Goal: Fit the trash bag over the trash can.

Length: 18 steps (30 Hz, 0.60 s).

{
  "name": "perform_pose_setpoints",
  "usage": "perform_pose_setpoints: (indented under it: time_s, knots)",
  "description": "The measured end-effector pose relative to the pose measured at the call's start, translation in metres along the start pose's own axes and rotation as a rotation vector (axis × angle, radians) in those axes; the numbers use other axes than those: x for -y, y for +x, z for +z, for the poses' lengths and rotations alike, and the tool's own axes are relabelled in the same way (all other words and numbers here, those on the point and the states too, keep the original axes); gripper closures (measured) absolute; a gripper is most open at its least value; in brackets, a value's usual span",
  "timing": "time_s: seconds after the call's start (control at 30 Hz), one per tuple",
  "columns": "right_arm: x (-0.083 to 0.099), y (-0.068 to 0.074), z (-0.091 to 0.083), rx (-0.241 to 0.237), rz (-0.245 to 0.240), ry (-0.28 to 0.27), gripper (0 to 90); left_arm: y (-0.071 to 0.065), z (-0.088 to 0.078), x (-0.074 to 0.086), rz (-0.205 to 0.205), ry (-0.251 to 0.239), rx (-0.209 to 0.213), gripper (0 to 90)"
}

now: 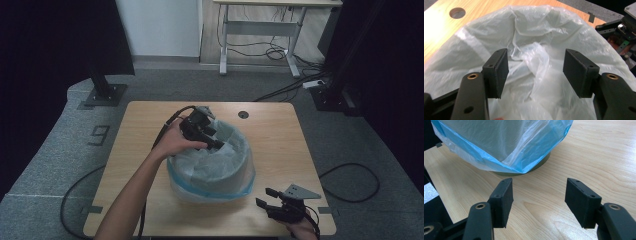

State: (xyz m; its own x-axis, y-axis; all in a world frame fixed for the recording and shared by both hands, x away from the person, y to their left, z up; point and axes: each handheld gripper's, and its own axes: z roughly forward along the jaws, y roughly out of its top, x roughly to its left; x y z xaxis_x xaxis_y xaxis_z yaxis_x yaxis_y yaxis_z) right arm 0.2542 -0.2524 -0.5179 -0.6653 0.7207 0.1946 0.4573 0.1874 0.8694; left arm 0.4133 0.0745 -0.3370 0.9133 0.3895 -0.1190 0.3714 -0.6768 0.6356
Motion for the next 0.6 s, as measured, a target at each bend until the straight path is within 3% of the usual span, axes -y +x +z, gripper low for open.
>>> perform_pose_setpoints:
  time_s: [0.17, 0.33, 0.47, 0.6]
  knots:
    - [0.001, 0.000, 0.000, 0.000, 0.001, 0.004, 38.5, -0.009, -0.009, 0.010, 0.017, 0.013, -0.017, 36.2]
    - [0.000, -0.001, -0.001, 0.003, 0.006, 0.001, 38.5, -0.014, -0.009, 0.020, 0.018, 0.049, 0.015, 34.7]
    - [0.000, -0.001, -0.001, 0.004, 0.009, 0.002, 38.5, -0.013, 0.005, 0.025, 0.018, 0.130, 0.002, 33.8]
    - [0.001, -0.001, -0.001, 0.004, 0.007, 0.005, 38.5, -0.012, 0.016, 0.025, 0.014, 0.190, 0.017, 33.2]
